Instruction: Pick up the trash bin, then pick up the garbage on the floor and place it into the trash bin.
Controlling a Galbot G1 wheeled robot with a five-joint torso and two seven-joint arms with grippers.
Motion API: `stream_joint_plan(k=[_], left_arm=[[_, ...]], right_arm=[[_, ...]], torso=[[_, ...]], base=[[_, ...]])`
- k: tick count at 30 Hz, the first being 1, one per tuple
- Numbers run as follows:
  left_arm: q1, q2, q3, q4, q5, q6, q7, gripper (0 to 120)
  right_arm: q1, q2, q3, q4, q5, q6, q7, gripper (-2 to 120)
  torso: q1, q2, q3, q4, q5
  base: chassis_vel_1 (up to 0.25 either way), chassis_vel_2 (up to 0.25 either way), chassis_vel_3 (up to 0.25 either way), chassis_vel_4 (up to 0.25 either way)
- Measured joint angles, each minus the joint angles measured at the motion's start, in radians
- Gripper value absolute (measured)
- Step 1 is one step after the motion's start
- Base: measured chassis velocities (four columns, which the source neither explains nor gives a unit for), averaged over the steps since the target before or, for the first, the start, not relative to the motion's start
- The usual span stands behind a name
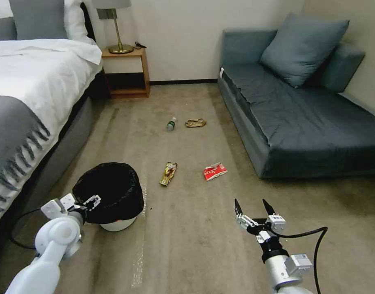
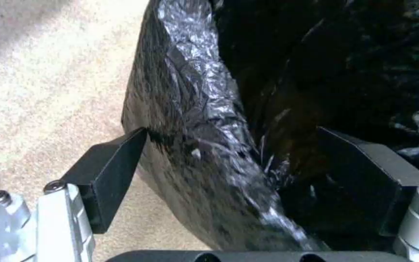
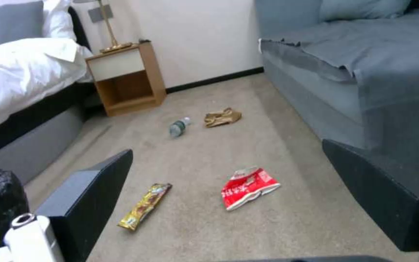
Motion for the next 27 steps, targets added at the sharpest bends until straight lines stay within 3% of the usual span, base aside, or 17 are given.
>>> stream_joint_plan(k=[8, 16, 27], left_arm=[[-0.064, -0.002, 0.018, 0.071, -0.035, 0.052, -0.027, 88], [-0.091, -0.013, 0.018, 0.111, -0.040, 0.079, -0.026, 58], [-0.052, -0.030, 0.003, 0.081, -0.018, 0.048, -0.002, 22]], right_arm=[[0.007, 0.004, -0.001, -0.002, 0.007, 0.000, -0.001, 100], [0.012, 0.003, -0.002, -0.009, 0.010, -0.002, 0.000, 100], [0.011, 0.004, -0.008, -0.013, 0.009, -0.002, 0.001, 100]], torso=[[0.000, 0.000, 0.000, 0.0002, 0.0002], [0.000, 0.000, 0.000, 0.0003, 0.0017], [0.000, 0.000, 0.000, 0.0002, -0.0005]], base=[[0.000, 0.000, 0.000, 0.000], [0.000, 0.000, 0.000, 0.000], [0.000, 0.000, 0.000, 0.000]])
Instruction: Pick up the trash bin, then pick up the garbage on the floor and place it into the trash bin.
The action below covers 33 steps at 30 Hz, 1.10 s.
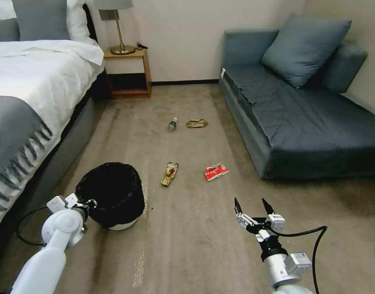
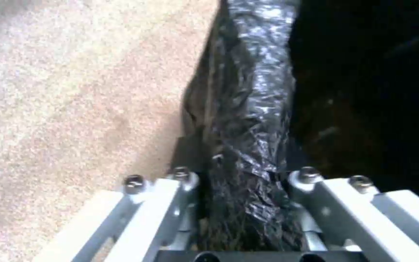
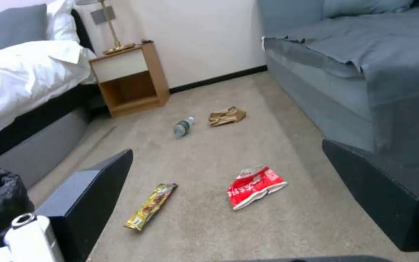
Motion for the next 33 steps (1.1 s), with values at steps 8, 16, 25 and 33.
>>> stream_joint_plan(k=[8, 16, 25, 33], left_arm=[[0.059, -0.009, -0.018, -0.079, 0.089, -0.040, 0.014, 1], [0.116, -0.039, -0.025, -0.184, 0.303, -0.120, 0.011, 1], [0.169, -0.074, -0.034, -0.239, 0.539, -0.219, -0.004, 1], [0.197, -0.080, -0.043, -0.238, 0.618, -0.252, 0.003, 1]], right_arm=[[0.000, -0.006, -0.004, 0.001, 0.010, 0.000, 0.005, 100], [0.008, -0.009, -0.017, 0.009, 0.056, 0.000, 0.053, 100], [0.016, -0.010, -0.020, 0.009, 0.037, -0.008, 0.088, 100], [0.018, -0.010, -0.022, 0.008, 0.037, -0.001, 0.040, 100]], torso=[[0.000, 0.000, 0.000, -0.0007, -0.0012], [0.000, 0.000, 0.000, -0.0003, 0.0001], [0.000, 0.000, 0.000, -0.0002, 0.0005], [0.000, 0.000, 0.000, -0.0001, 0.0005]], base=[[0.000, 0.000, 0.000, 0.000], [0.000, 0.000, 0.000, 0.000], [0.000, 0.000, 0.000, 0.000], [0.000, 0.000, 0.000, 0.000]])
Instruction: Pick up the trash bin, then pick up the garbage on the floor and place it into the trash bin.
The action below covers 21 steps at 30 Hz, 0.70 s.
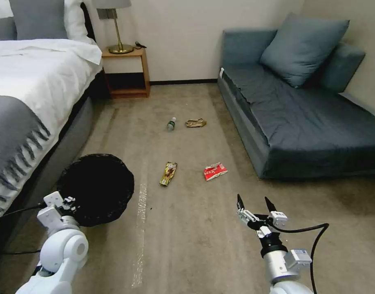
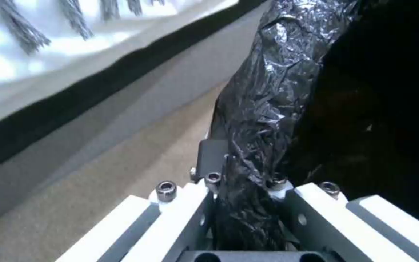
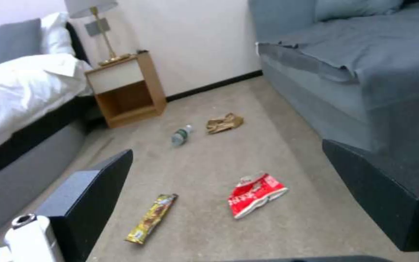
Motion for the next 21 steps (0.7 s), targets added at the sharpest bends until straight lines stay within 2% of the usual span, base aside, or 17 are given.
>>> stream_joint_plan(k=[8, 15, 21], left_arm=[[0.014, -0.008, 0.000, 0.006, 0.013, -0.037, 0.020, 1], [0.021, -0.013, 0.003, 0.006, 0.009, -0.044, 0.028, 1], [0.022, -0.012, 0.005, 0.006, -0.002, -0.055, 0.036, 1]], right_arm=[[-0.002, 0.001, 0.003, -0.010, 0.011, 0.028, -0.045, 100], [-0.003, 0.003, 0.005, -0.015, 0.012, 0.040, -0.057, 100], [-0.007, 0.003, 0.009, -0.018, 0.013, 0.049, -0.063, 100]], torso=[[0.000, 0.000, 0.000, 0.0000, -0.0001], [0.000, 0.000, 0.000, 0.0001, 0.0000], [0.000, 0.000, 0.000, 0.0000, 0.0000]], base=[[0.000, 0.000, 0.000, 0.000], [0.000, 0.000, 0.000, 0.000], [-0.091, 0.085, 0.082, -0.094]])
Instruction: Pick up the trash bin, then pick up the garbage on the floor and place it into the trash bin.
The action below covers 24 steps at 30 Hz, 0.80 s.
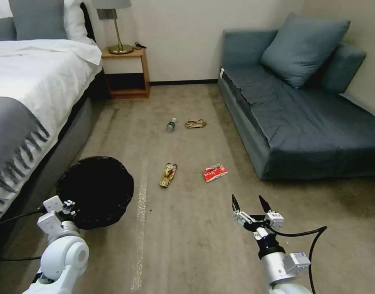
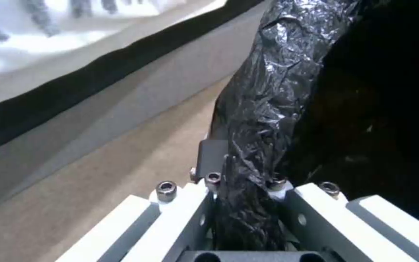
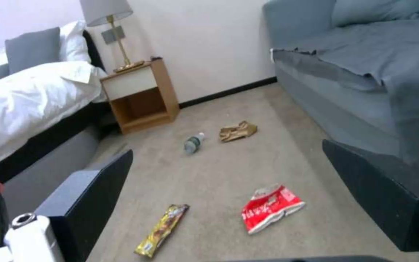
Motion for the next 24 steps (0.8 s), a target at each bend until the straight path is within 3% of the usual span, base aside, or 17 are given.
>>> stream_joint_plan(k=[24], left_arm=[[-0.002, 0.004, 0.006, 0.013, 0.001, -0.008, 0.004, 1]], right_arm=[[-0.009, 0.000, 0.004, -0.005, -0.008, 0.010, -0.013, 100]], torso=[[0.000, 0.000, 0.000, 0.0000, 0.0000]], base=[[-0.127, 0.127, 0.123, -0.129]])
